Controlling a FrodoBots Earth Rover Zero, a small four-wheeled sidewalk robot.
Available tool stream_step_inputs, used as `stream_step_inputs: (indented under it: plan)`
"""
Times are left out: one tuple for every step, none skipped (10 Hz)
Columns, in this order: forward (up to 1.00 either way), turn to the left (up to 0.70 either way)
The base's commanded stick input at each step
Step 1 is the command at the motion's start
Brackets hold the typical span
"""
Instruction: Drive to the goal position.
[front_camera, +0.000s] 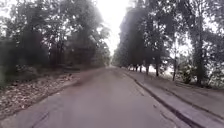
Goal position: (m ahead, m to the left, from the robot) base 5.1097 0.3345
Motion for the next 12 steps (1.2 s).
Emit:
stream_step_inputs:
  plan:
    - [0.85,0.00]
    - [0.85,0.00]
    - [0.85,0.00]
    - [0.85,0.00]
    - [0.85,0.00]
    - [0.85,0.00]
    - [0.85,0.00]
    - [0.85,0.00]
    - [0.85,0.00]
    - [0.85,0.00]
    - [0.85,0.00]
    - [0.85,0.00]
